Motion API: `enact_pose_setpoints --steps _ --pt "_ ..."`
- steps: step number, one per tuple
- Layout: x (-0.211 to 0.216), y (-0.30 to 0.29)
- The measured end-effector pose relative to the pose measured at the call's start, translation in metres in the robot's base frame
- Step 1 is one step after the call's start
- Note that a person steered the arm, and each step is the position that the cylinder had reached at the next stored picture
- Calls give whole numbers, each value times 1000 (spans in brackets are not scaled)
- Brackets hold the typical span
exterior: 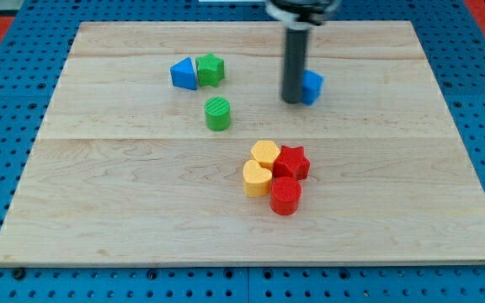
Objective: Slide blue triangle towards blue cube
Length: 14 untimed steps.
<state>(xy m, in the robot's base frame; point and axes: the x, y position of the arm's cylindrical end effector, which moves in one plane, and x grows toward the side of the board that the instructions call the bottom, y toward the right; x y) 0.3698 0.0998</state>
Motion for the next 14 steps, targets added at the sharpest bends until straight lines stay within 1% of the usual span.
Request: enact_pose_setpoints --steps 1,2,4,5,6,7,8,9,10,11,12,13,14 --pt "-26 9" --pt "-9 -46" --pt "-3 -192" --pt "-43 -235" --pt "-59 -191" --pt "-25 -107" --pt "-14 -107" --pt "-20 -149" --pt "-8 -160" --pt "29 -170" --pt "37 -191" --pt "49 -99" --pt "16 -66"
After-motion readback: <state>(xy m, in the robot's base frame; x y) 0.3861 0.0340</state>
